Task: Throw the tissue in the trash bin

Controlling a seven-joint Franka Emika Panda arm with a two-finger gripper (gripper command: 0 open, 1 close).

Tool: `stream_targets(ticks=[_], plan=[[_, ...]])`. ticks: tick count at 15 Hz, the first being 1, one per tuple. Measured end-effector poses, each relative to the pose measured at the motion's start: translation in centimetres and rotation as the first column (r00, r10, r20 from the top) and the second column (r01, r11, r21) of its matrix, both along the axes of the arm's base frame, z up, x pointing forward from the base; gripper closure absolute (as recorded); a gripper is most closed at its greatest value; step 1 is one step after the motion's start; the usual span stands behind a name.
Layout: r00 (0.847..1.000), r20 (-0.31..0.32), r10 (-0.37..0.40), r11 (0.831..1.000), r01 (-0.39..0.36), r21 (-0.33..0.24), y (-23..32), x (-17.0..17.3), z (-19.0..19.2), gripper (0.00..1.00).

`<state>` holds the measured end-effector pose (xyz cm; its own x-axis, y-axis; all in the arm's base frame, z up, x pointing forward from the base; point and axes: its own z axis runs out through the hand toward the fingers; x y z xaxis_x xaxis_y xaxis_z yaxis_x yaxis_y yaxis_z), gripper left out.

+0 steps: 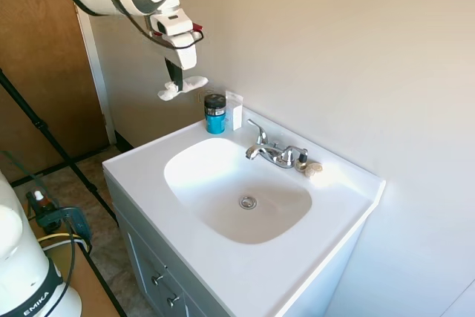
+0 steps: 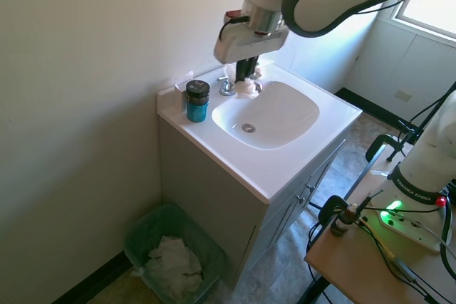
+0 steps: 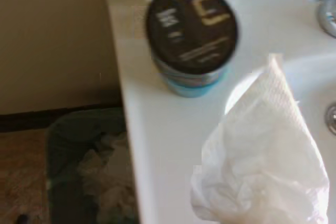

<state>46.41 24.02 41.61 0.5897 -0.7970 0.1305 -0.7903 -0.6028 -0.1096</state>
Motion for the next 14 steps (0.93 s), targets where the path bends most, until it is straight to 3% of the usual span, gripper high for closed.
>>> stream_targets(ticks=[4, 8, 9, 14], plan=[[0.995, -0.043, 0.092, 0.996, -0.092, -0.016, 9.7, 1.8, -3.9, 1.0], [0.987, -0.109, 0.117, 0.993, -0.119, -0.012, 15.1, 3.9, -9.2, 1.0], [0.986, -0.122, 0.118, 0.993, -0.121, -0.017, 15.7, 4.4, -10.4, 0.0], [0.98, -0.164, 0.115, 0.992, -0.122, -0.033, 17.7, 4.4, -12.8, 0.0]])
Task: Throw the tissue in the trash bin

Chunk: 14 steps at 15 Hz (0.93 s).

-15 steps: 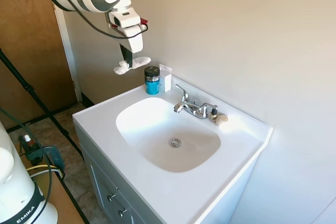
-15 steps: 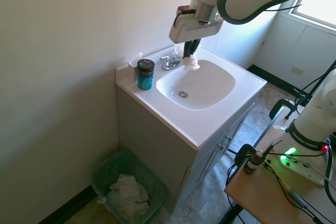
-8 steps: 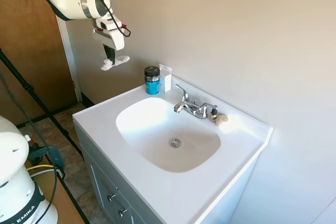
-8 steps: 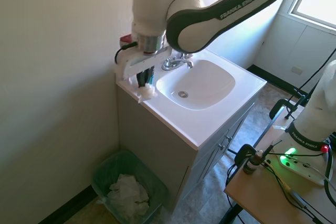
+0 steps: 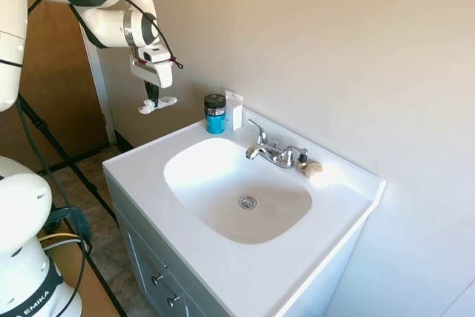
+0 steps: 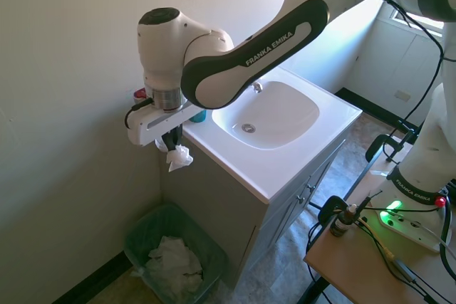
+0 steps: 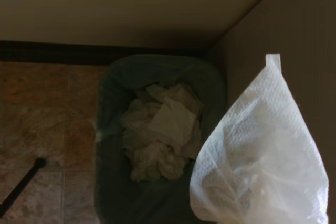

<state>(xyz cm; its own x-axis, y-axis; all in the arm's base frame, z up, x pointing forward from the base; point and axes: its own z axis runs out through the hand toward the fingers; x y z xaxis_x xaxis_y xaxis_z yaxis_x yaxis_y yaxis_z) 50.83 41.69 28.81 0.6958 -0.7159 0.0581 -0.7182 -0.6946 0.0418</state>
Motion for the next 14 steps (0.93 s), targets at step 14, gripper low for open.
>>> stream_targets(ticks=[14], plan=[[1.0, -0.024, 0.016, 0.999, -0.017, -0.027, 1.1, -0.5, 2.1, 0.0]])
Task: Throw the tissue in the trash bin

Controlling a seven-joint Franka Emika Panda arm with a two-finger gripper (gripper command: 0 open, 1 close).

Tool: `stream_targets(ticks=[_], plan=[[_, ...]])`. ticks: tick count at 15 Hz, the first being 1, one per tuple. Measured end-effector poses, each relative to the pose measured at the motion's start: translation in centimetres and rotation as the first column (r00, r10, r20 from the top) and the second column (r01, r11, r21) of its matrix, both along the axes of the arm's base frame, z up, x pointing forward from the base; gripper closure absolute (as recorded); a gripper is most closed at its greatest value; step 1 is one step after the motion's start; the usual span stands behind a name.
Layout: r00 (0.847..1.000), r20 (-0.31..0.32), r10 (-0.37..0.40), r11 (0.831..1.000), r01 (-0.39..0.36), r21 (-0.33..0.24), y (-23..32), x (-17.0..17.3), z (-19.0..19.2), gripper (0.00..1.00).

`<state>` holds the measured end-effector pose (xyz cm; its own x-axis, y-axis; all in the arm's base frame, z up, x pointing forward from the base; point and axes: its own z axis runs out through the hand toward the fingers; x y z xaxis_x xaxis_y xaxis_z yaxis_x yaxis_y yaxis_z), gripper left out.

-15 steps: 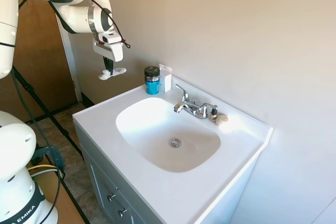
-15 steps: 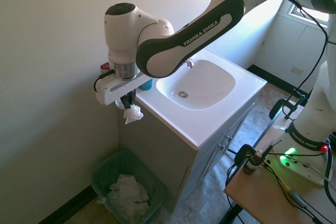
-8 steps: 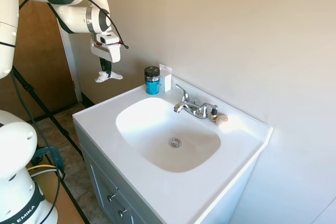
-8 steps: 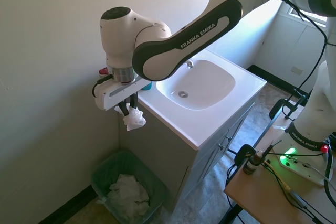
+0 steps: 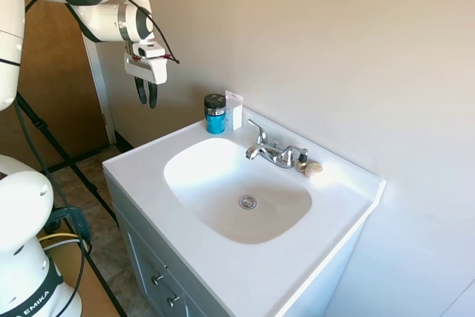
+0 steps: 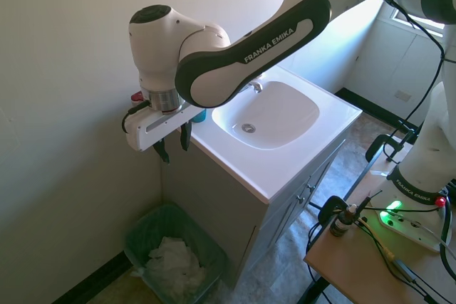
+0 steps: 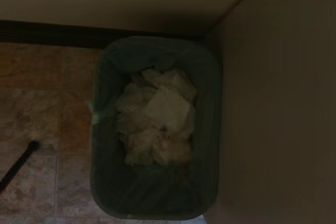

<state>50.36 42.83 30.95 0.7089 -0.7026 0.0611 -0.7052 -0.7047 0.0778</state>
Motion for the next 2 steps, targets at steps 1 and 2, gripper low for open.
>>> stream_targets(ticks=[1, 2], plan=[[1.0, 0.014, -0.001, 1.0, 0.001, 0.006, 0.2, 0.1, 1.2, 0.0], [1.0, 0.031, -0.002, 1.0, 0.002, 0.011, 0.3, 0.0, 2.8, 0.0]])
